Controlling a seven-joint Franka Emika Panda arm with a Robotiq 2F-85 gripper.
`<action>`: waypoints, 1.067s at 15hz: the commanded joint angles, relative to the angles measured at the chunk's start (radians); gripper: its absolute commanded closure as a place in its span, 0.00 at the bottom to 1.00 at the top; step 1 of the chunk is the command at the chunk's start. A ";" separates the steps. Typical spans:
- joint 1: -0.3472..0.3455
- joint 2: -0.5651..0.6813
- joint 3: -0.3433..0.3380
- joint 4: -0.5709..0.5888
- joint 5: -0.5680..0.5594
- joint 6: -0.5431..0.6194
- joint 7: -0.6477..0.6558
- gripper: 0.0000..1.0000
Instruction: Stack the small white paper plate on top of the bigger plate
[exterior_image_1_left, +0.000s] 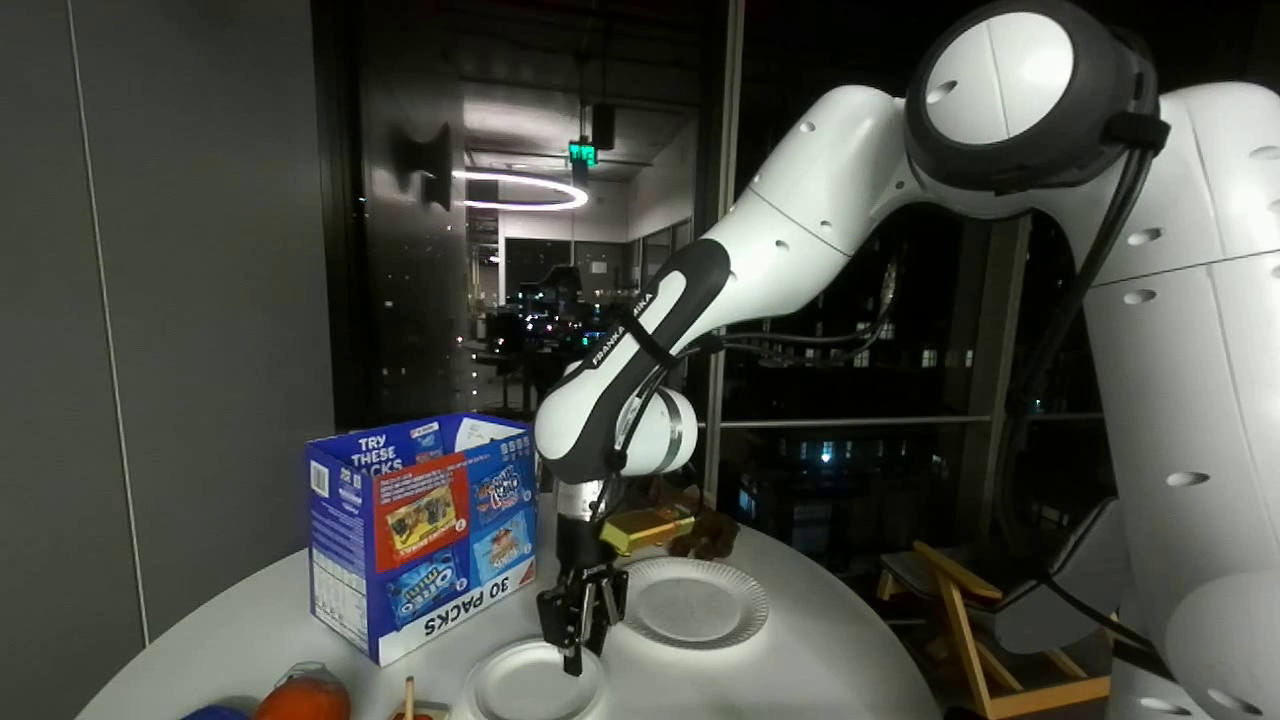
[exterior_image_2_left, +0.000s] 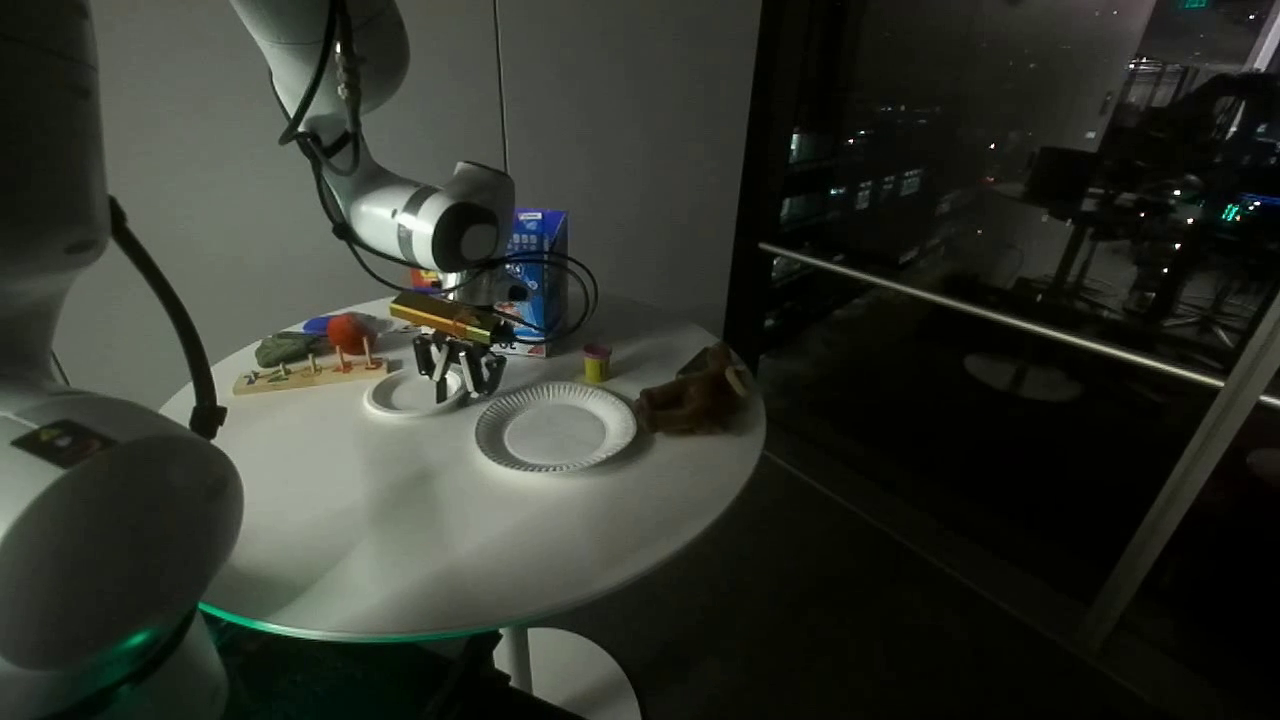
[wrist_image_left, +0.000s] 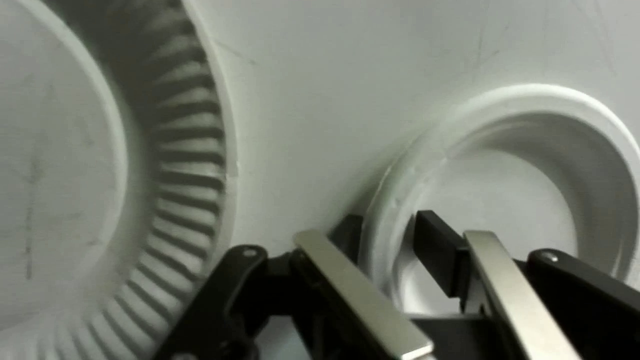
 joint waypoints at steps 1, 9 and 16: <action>-0.014 0.009 0.018 0.022 0.000 -0.020 0.012 0.89; -0.039 -0.147 0.035 -0.023 0.107 -0.103 -0.060 0.94; -0.051 -0.368 -0.014 -0.149 0.287 -0.122 -0.155 0.91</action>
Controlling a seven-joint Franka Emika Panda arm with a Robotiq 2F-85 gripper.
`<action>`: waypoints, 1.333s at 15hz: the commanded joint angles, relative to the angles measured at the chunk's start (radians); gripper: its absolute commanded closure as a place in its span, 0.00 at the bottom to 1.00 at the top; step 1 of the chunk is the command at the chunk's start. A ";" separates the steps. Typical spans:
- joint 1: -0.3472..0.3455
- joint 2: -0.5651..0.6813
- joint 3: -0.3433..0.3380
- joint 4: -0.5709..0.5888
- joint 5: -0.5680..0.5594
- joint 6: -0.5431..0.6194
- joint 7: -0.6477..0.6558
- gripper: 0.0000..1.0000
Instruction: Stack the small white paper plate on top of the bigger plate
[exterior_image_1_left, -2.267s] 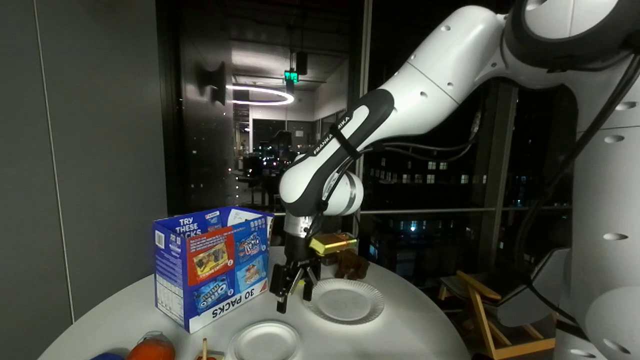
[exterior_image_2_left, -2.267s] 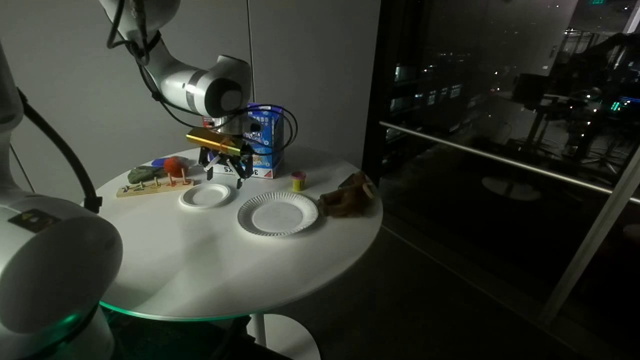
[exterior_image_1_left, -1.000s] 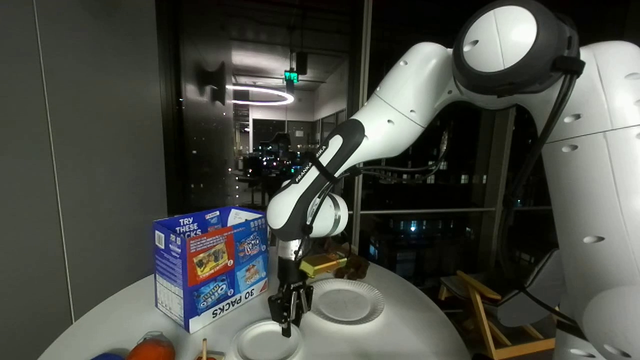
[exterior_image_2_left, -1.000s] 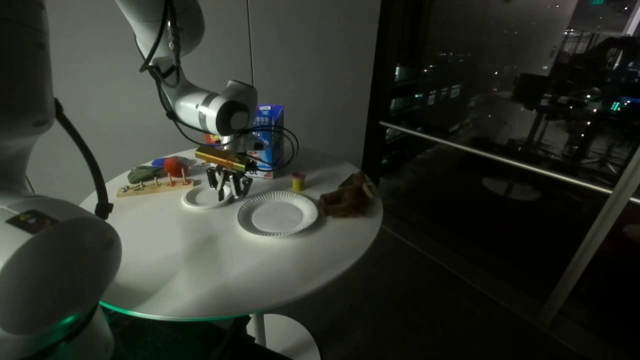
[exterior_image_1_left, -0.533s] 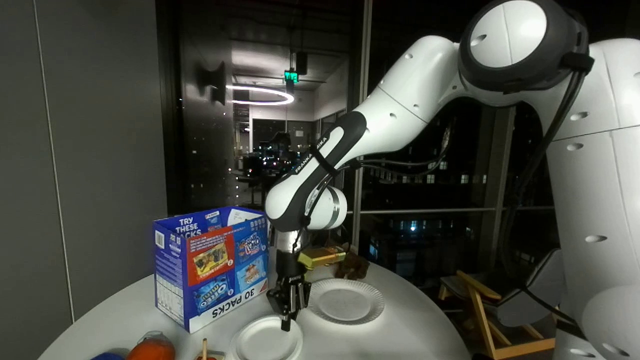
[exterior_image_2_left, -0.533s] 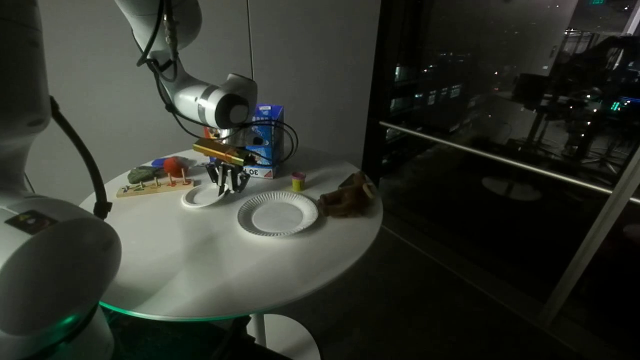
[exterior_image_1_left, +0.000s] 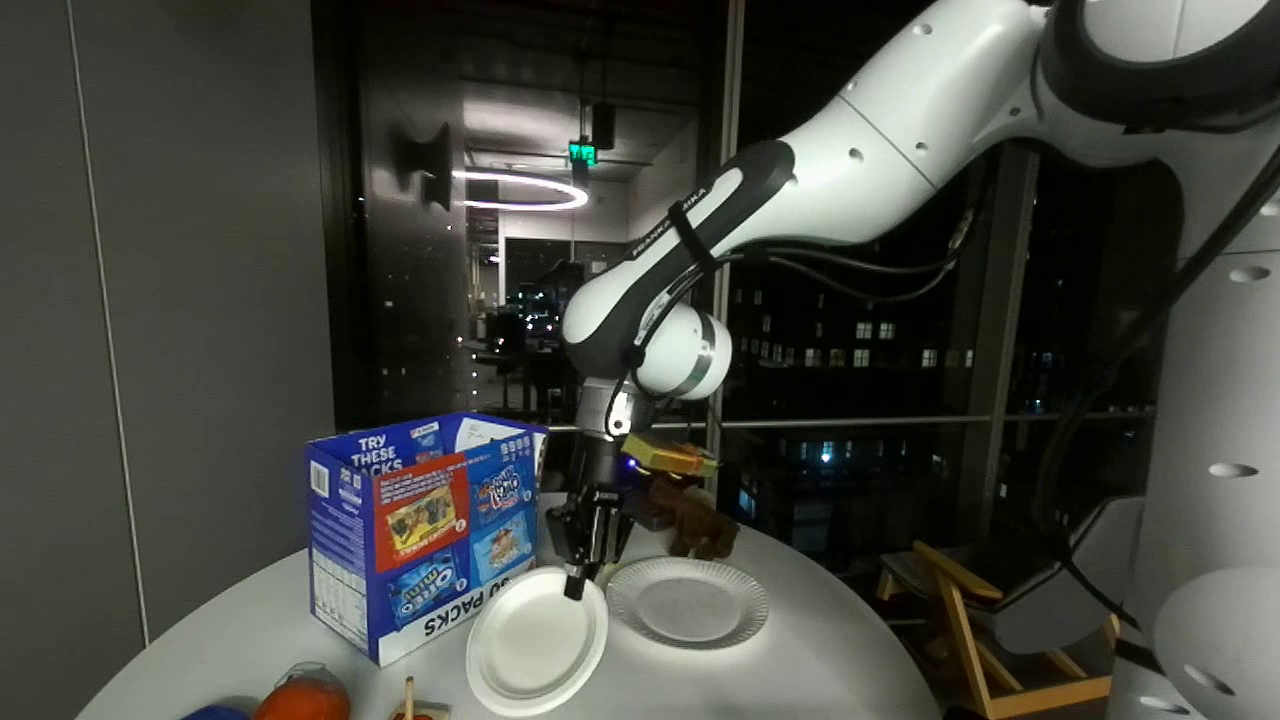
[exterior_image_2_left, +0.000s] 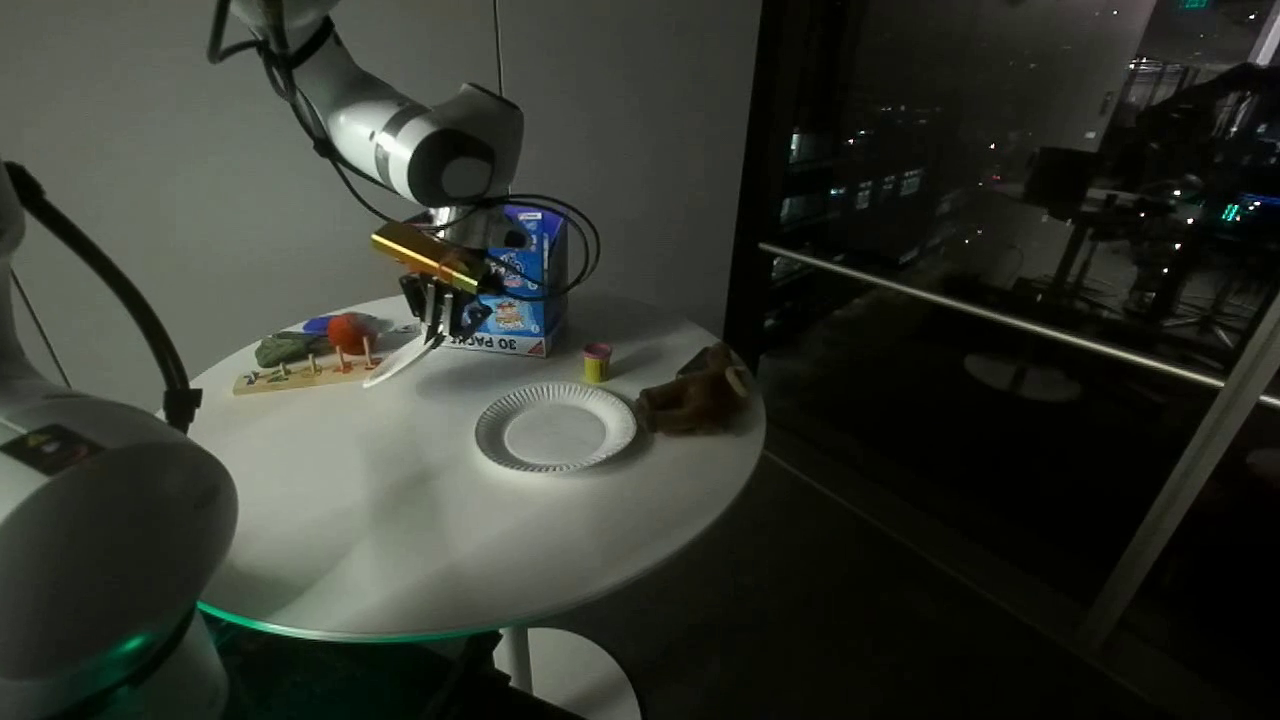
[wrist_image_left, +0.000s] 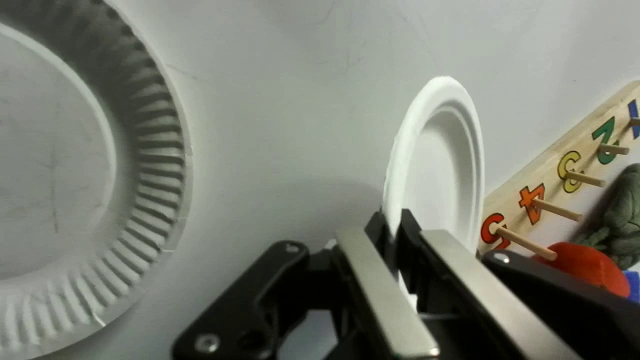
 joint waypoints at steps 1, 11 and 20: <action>-0.008 -0.145 -0.034 -0.105 0.099 -0.001 -0.058 0.91; -0.061 -0.333 -0.197 -0.367 0.249 0.155 0.014 0.91; -0.112 -0.313 -0.206 -0.427 0.213 0.438 0.264 0.91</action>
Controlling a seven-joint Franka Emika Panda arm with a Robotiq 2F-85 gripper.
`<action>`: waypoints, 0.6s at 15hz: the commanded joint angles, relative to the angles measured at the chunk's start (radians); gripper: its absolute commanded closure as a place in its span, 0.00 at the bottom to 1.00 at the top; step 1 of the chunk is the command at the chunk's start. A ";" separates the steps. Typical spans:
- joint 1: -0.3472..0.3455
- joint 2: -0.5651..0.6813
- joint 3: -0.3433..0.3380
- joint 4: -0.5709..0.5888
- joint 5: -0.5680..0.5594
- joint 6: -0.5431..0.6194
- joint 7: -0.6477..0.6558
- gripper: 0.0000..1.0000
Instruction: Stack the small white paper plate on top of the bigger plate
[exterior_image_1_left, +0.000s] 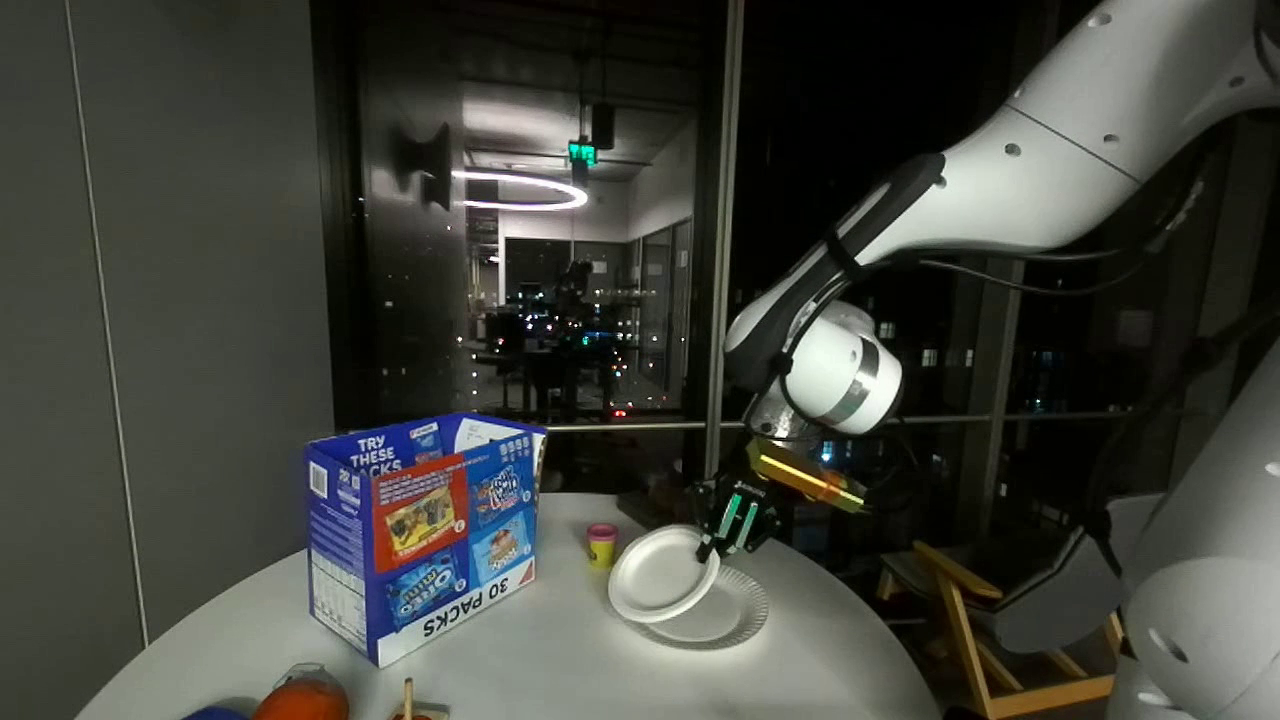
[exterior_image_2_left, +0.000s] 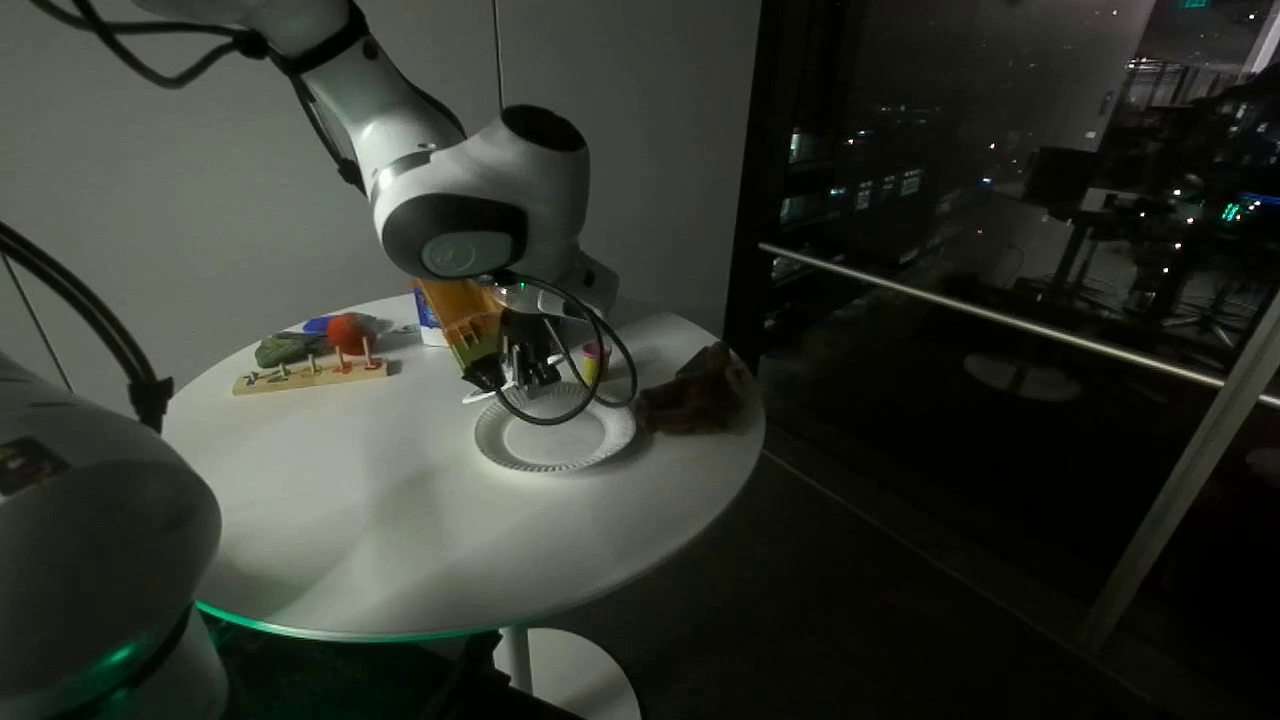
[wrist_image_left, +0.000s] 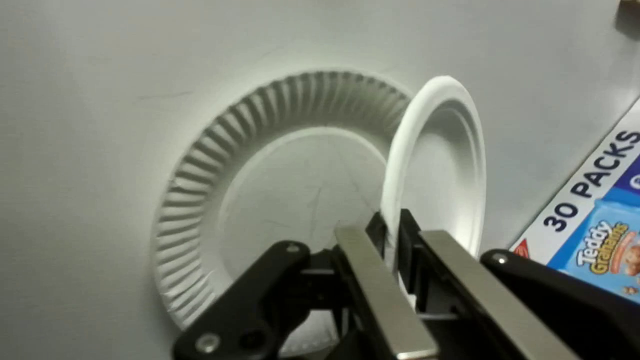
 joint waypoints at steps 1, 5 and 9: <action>-0.008 0.002 0.008 0.000 -0.024 0.081 0.111 0.91; -0.006 0.035 0.005 0.000 -0.030 0.112 0.180 0.91; -0.010 0.056 0.010 0.000 -0.044 0.123 0.222 0.51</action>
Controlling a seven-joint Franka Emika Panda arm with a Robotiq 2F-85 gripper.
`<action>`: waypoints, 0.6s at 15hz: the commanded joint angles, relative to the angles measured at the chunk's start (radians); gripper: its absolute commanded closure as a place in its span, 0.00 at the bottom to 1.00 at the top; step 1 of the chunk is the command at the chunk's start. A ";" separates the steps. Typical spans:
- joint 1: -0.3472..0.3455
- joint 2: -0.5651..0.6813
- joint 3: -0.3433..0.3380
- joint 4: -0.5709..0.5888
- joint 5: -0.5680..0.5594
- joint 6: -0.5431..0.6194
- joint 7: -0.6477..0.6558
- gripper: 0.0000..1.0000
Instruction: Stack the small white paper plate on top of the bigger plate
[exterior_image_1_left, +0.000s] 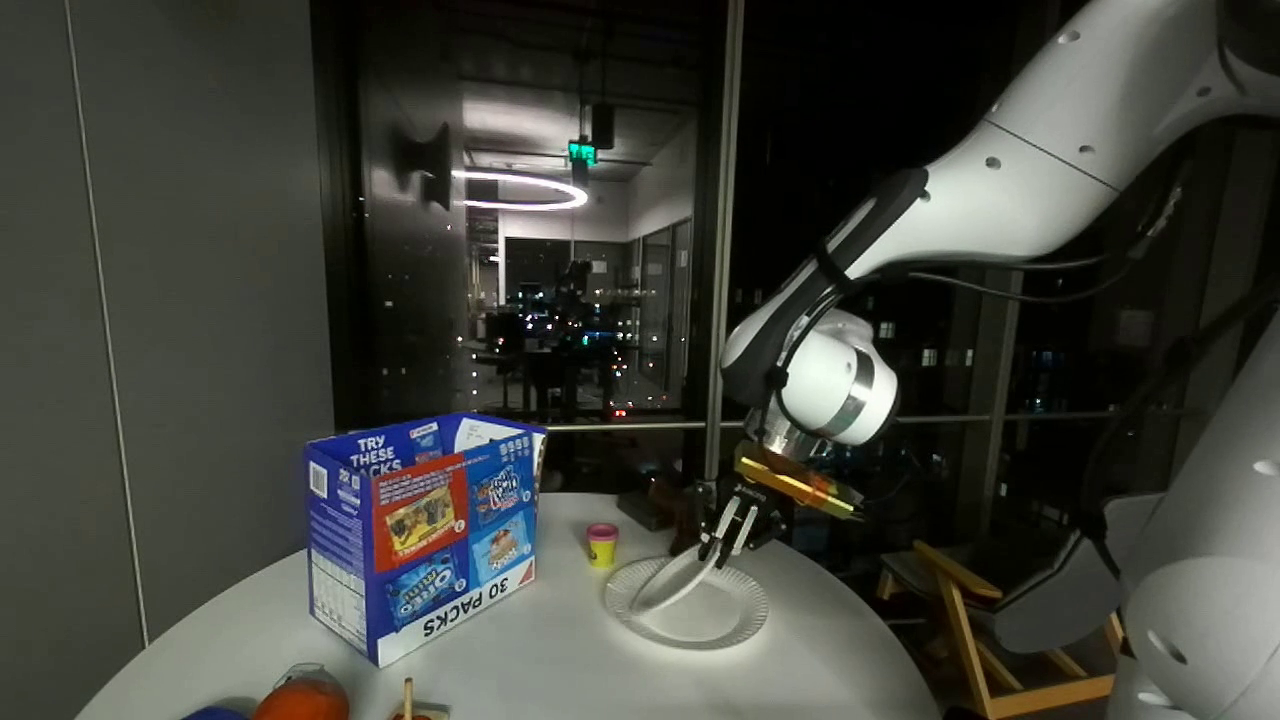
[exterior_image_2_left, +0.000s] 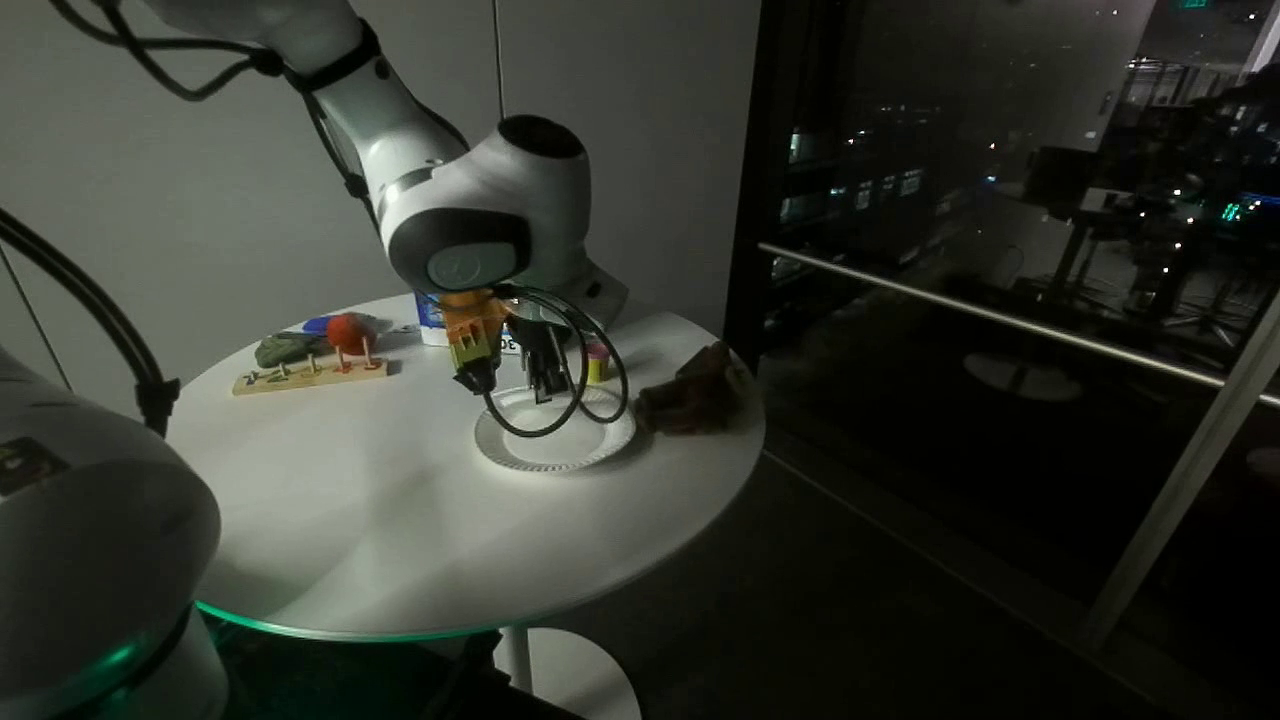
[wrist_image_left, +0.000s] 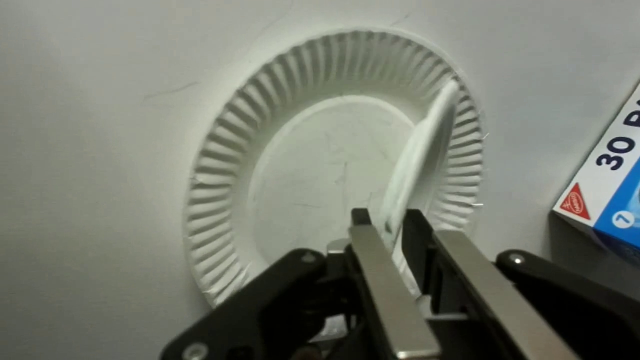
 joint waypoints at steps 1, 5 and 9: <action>-0.013 0.018 0.018 0.000 -0.051 0.047 0.075 0.44; -0.057 0.034 0.054 0.000 -0.229 0.116 0.225 0.13; -0.321 0.014 0.270 0.001 -0.585 0.138 0.525 0.00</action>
